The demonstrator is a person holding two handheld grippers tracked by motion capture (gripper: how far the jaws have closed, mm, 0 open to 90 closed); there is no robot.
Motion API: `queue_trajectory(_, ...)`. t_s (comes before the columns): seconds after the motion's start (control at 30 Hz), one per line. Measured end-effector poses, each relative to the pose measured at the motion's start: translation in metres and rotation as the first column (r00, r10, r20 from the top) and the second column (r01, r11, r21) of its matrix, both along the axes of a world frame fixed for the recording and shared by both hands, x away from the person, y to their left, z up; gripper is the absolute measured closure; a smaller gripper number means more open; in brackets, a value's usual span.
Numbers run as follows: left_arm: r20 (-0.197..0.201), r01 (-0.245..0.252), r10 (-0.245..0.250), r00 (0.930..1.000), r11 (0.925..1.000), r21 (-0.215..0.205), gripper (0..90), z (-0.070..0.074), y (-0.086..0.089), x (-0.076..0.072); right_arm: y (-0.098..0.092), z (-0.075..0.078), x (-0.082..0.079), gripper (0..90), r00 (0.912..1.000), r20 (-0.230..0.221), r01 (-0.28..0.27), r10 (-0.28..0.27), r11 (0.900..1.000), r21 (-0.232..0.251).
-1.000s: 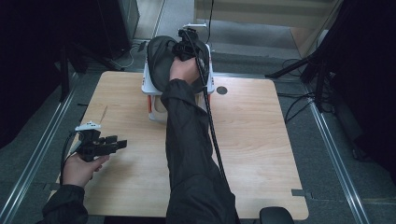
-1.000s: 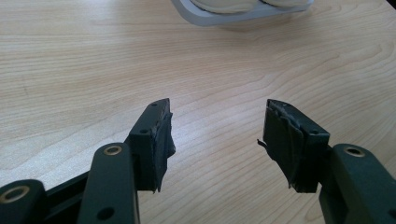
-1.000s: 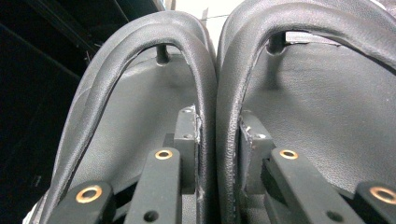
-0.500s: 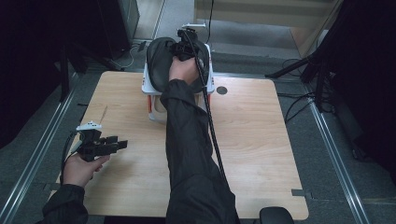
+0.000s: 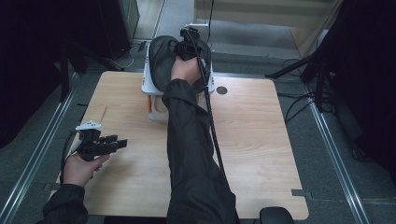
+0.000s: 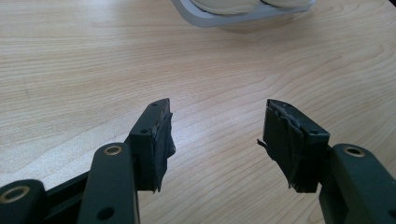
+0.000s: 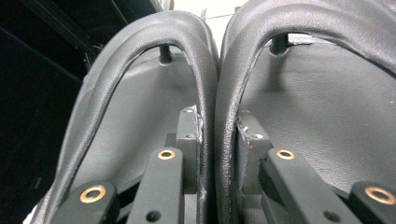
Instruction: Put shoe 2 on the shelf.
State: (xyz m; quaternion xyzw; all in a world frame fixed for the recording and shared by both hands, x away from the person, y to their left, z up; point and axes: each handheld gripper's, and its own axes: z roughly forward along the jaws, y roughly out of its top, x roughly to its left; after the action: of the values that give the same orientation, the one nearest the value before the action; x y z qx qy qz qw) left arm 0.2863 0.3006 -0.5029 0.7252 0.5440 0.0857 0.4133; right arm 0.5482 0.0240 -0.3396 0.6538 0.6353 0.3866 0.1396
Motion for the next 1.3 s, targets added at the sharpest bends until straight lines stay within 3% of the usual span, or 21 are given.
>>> queue_trajectory(0.2, 0.0, 0.003, -0.003, 1.0, 1.0, 0.0, 42.3, 0.0, 0.0, 0.0, -0.001, -0.001, 0.001, 74.9, 0.9997, 0.004, 0.025, -0.025, 1.0, 0.011)
queue_trajectory(0.5, -0.003, 0.007, -0.007, 1.0, 1.0, 0.0, 42.3, 0.0, 0.001, 0.0, 0.005, -0.001, -0.001, 62.3, 0.9997, 0.024, 0.0, -0.001, 1.0, 0.016)
queue_trajectory(1.3, -0.002, 0.007, -0.007, 1.0, 1.0, 0.005, 42.2, 0.001, 0.001, 0.001, 0.003, 0.001, -0.012, 53.4, 0.9977, 0.045, -0.05, 0.05, 0.999, 0.006)
